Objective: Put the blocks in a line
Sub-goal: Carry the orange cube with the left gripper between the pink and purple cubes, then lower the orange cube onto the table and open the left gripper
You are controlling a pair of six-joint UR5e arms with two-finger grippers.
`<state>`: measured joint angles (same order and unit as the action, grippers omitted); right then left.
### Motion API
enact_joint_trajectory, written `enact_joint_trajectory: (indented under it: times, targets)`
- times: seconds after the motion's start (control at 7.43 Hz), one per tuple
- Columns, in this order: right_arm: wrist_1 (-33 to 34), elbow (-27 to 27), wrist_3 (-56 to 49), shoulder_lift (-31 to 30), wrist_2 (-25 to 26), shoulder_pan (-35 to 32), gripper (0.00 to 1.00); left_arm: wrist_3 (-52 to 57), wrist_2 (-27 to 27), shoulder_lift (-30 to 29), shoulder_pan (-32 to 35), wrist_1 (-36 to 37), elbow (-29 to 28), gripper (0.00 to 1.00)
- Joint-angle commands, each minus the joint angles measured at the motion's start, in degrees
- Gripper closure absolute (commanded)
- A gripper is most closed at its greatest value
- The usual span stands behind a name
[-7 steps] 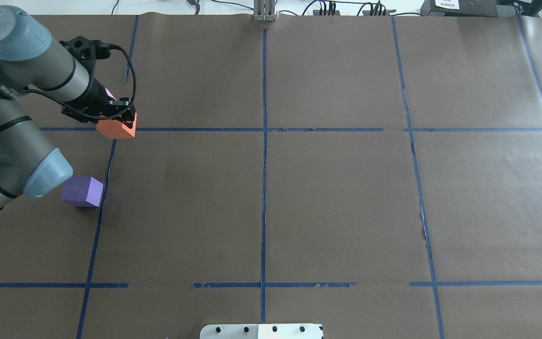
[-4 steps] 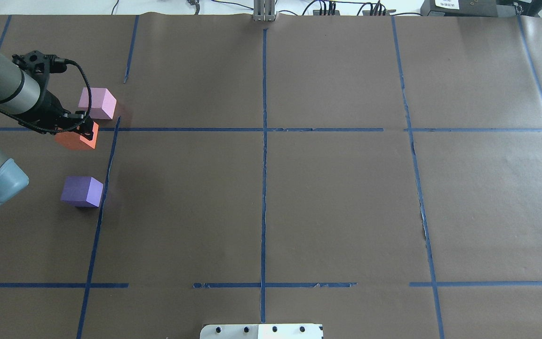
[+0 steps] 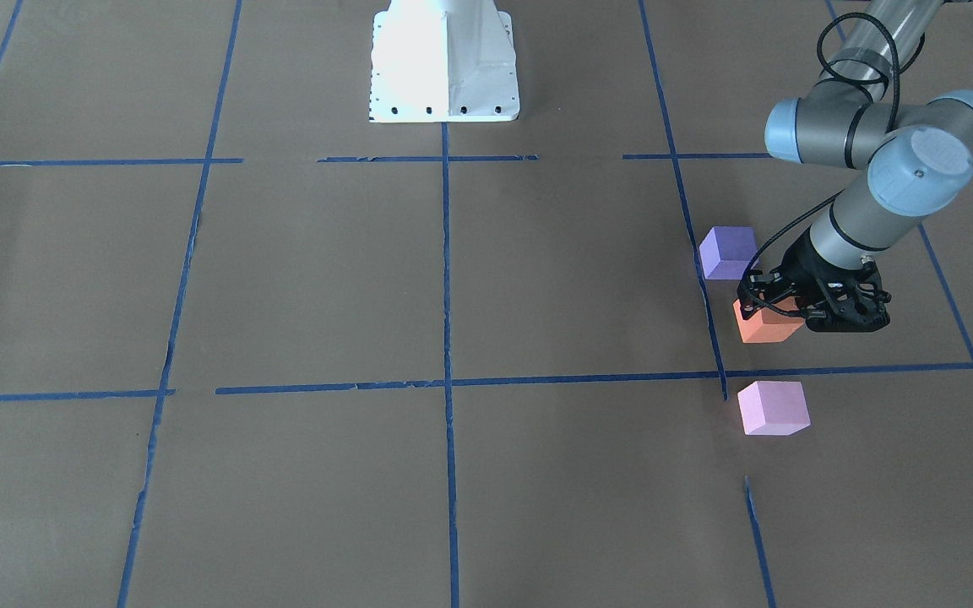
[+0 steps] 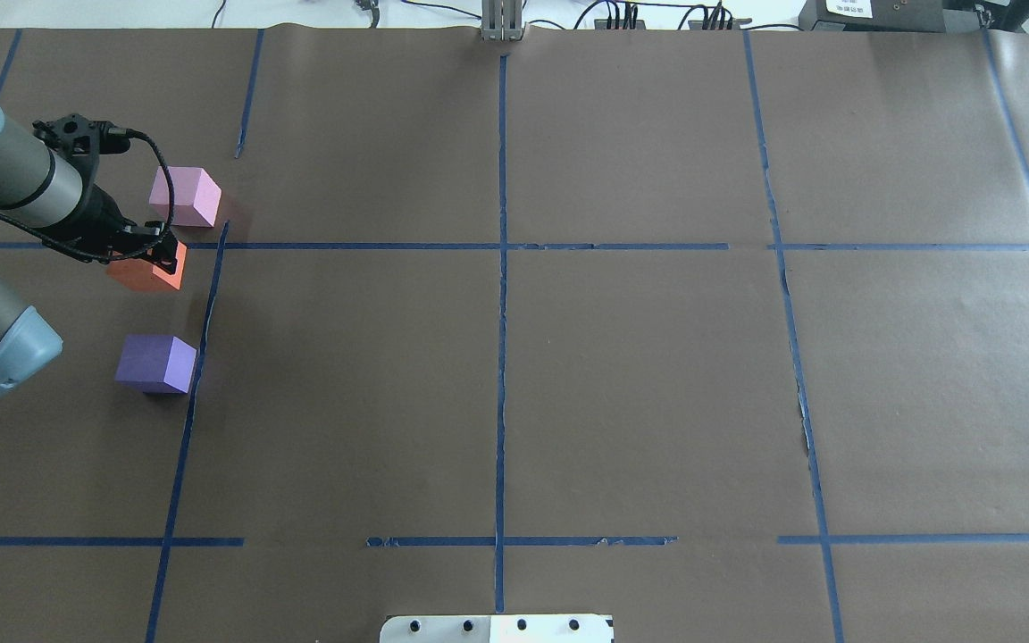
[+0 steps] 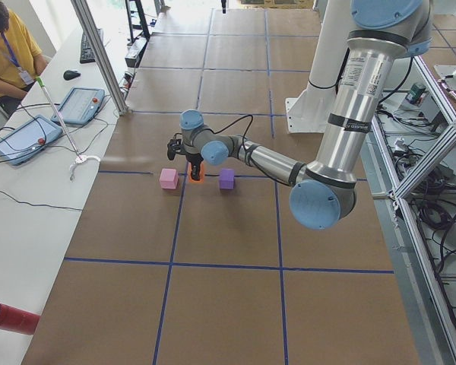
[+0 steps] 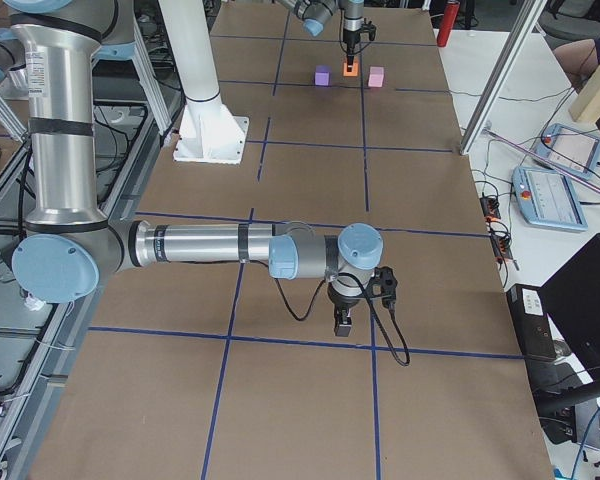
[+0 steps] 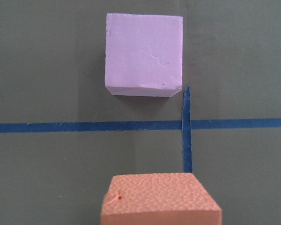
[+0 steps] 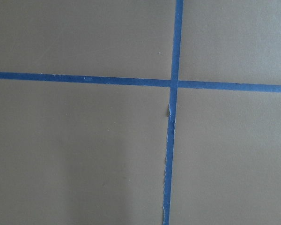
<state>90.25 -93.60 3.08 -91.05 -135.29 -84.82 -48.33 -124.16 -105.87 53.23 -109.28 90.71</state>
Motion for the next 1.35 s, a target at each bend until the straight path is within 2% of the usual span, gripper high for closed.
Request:
enact_joint_trajectory:
  times: [0.0,0.27,1.21]
  targets:
    - [0.0,0.0,0.0,0.0,0.0,0.0,0.00,-0.2,0.0,-1.1,-0.8,-0.6,-2.3,0.65]
    - [0.0,0.0,0.0,0.0,0.0,0.0,0.00,-0.4,-0.1,-1.6,-1.6,-2.9,-4.7,0.65]
    - [-0.1,0.0,0.0,0.0,0.0,0.0,0.00,-2.2,-0.3,-1.7,-2.2,-2.9,-4.8,0.65]
